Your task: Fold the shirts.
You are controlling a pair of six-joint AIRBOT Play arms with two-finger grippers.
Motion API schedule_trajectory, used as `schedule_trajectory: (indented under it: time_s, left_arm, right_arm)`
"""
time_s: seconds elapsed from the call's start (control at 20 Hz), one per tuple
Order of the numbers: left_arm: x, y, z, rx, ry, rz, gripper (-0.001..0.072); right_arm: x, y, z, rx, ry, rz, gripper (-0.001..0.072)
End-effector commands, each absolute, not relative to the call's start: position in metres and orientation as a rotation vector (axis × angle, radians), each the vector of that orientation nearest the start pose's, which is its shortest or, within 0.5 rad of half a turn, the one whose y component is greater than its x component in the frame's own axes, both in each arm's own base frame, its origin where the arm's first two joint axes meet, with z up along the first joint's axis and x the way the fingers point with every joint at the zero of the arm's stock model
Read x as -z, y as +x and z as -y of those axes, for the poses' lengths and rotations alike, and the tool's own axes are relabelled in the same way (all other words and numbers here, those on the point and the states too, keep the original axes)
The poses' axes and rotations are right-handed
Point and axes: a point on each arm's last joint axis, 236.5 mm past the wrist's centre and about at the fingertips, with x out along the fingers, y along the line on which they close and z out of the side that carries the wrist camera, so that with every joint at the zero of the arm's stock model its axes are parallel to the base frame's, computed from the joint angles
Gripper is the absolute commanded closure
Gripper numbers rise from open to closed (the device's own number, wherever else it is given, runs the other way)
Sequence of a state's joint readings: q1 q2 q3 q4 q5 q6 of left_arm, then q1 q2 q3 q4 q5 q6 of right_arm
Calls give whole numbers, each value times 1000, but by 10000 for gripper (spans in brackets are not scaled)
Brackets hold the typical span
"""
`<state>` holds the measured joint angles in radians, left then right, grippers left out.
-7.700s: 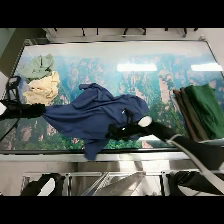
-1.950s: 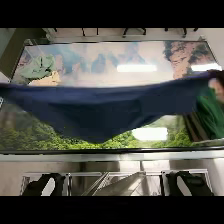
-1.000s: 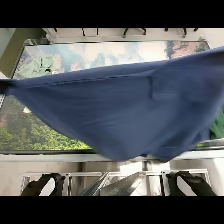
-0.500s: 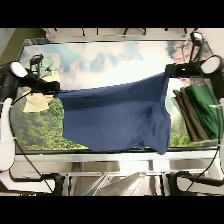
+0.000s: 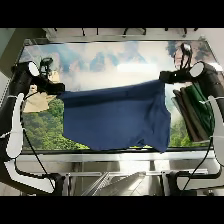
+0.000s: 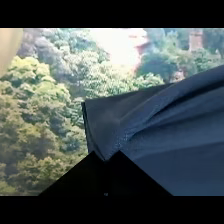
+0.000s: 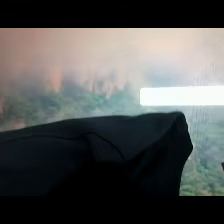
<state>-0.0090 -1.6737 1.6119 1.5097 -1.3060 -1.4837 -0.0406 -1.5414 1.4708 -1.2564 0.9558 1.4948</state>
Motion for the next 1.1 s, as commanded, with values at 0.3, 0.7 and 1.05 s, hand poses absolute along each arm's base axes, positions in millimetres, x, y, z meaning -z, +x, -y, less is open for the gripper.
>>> schedule_trajectory:
  time_s: [0.3,0.7,1.05]
  left_arm:
    - [76,404,28,127,42,-1573,691]
    - [28,382,20,82,-61,-1581,44]
    - [35,244,37,237,-542,-1635,45]
  right_arm:
    - [46,436,-34,-59,357,-1364,686]
    - [13,395,-30,-126,315,-1483,9]
    - [-64,357,-37,-186,324,-1302,9]
